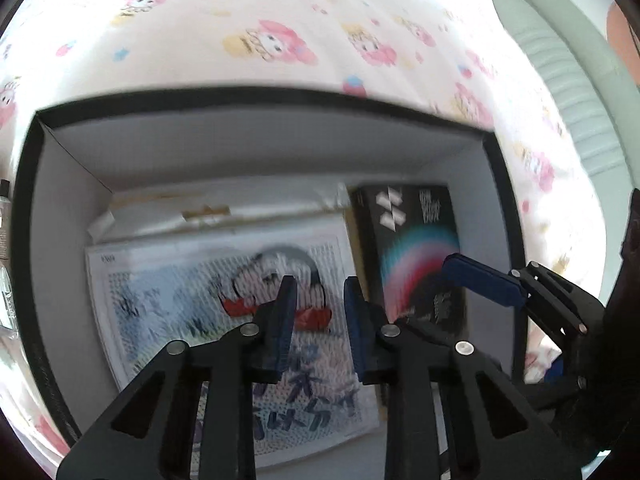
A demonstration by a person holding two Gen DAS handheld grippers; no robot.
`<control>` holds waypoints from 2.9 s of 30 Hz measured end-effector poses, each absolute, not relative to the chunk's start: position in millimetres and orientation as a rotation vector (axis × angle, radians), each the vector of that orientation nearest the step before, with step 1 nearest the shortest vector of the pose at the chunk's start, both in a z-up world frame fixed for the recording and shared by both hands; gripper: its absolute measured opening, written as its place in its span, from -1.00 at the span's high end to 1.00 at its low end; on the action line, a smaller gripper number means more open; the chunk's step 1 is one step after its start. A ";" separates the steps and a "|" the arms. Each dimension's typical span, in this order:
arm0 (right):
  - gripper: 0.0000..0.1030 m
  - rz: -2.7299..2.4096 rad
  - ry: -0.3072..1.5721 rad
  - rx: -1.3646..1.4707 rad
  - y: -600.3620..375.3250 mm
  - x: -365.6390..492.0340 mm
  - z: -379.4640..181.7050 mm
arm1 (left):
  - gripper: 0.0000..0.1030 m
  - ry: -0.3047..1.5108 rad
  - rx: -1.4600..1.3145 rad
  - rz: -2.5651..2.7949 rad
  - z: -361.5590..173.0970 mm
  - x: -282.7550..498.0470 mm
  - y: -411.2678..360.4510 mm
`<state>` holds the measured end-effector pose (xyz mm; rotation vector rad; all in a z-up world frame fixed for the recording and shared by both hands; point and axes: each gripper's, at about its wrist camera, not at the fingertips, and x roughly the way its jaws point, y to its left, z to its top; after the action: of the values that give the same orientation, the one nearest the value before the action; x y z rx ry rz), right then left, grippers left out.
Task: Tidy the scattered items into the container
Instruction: 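Lower the Smart Devil box beside the bead-art kit and open the right gripper, then withdraw the right gripper from the box toward the red card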
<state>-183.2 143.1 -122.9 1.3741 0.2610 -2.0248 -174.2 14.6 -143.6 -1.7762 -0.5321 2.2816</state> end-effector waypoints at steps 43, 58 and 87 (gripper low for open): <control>-0.01 -2.164 0.165 1.432 154.8 -188.6 -115.0 | 0.47 -0.657 -1.805 2.339 -144.8 -213.6 -17.2; -0.01 -2.299 0.081 1.243 177.6 -116.3 -60.0 | 0.29 -0.507 -1.427 2.486 -80.7 -101.8 21.3; -0.02 -1.971 0.186 1.052 52.0 -18.5 -14.0 | 0.30 -0.617 -1.343 2.775 -35.8 14.6 -108.3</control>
<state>-18.5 52.0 -14.0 1.0522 0.1856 -1.9709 14.6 -108.3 -35.8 -1.3426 -0.6173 2.7751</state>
